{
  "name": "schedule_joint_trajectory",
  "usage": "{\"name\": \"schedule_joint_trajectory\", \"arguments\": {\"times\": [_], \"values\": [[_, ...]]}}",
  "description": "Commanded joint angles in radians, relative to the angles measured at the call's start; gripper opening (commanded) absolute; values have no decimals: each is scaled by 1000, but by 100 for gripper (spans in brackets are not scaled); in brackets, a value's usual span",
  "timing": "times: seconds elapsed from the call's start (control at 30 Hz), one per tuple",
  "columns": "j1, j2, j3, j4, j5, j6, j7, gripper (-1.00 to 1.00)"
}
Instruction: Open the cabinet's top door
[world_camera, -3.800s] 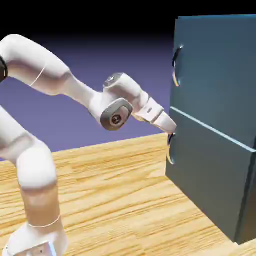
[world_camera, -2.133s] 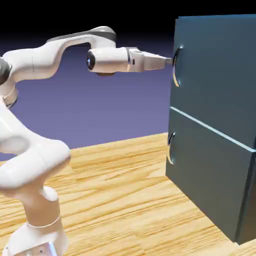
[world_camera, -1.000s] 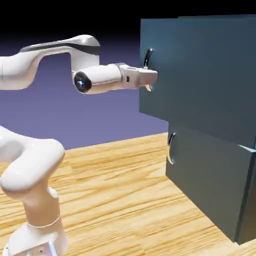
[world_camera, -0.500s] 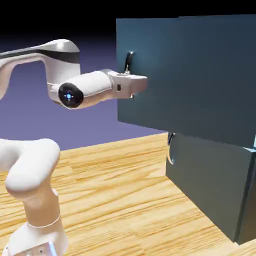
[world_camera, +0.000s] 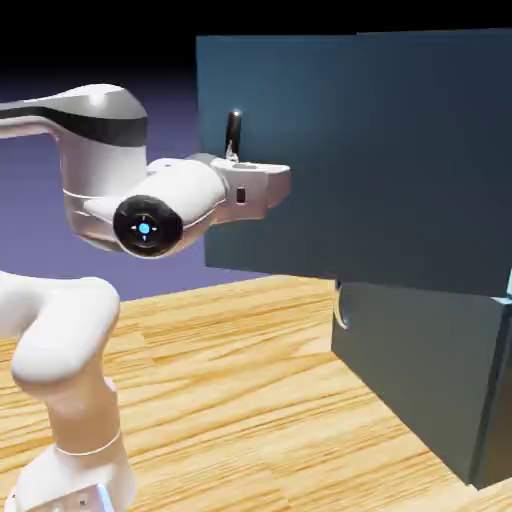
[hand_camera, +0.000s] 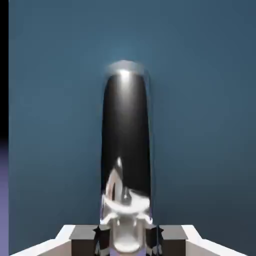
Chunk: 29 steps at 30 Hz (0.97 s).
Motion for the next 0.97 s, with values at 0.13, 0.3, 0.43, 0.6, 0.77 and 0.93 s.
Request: {"name": "schedule_joint_trajectory", "arguments": {"times": [0.13, 0.3, 0.43, 0.6, 0.77, 0.93], "values": [[83, 118, -181, 130, -139, -161, -38, -100], [217, 239, -362, 294, -247, -324, -74, -100], [354, 321, -507, 436, -310, -447, -97, -100], [535, 385, -675, 599, -363, -570, -112, -100], [716, 402, -824, 742, -403, -661, -104, -100], [898, 379, -953, 882, -438, -735, -74, -100]]}}
